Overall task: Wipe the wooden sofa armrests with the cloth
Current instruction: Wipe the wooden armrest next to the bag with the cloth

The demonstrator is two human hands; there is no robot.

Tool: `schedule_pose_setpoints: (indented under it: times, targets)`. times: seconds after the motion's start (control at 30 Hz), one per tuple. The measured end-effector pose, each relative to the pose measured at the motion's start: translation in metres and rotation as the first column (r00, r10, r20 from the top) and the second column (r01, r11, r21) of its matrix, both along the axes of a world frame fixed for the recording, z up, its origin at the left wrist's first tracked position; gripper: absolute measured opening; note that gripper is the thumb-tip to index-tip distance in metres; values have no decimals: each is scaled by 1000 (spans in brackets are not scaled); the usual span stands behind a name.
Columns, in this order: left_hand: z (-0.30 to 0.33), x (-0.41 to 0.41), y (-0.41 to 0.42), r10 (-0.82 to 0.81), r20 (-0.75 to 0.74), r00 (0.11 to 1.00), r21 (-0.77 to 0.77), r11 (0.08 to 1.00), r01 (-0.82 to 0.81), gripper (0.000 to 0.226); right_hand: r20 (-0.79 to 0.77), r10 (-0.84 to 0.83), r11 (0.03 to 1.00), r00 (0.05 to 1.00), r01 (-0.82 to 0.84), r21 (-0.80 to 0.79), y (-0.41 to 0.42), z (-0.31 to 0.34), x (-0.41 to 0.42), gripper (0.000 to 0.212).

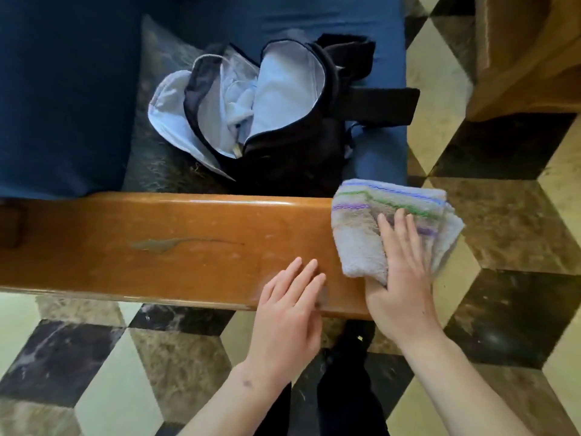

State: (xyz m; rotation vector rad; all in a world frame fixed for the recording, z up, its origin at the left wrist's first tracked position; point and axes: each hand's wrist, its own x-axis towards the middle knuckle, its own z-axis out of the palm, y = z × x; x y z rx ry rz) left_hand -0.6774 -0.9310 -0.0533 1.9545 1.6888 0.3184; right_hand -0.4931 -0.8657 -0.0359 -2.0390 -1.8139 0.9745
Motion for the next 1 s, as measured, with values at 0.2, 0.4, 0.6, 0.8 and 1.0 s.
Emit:
schedule_pose_setpoints:
  times: [0.2, 0.4, 0.6, 0.8, 1.0]
  targets:
    - [2, -24, -24, 253, -101, 962, -24, 966, -257, 42, 30, -109, 987, 994, 104, 119, -2, -21, -21, 81]
    - [2, -43, -42, 355, -193, 915, -96, 921, -377, 57, 143, -160, 983, 977, 145, 111, -3, -25, -59, 86]
    - [1, -55, -35, 359, -103, 927, -103, 924, -369, 61, 215, 182, 970, 959, -211, 118, -11, -22, -86, 89]
    - [10, -66, -30, 477, 74, 876, -212, 866, -453, 77, 264, 607, 764, 749, -642, 65, -35, -19, -59, 92]
    - [18, -72, -22, 383, 9, 924, -202, 905, -373, 57, 296, 628, 755, 720, -655, -7, -51, -11, 10, 82]
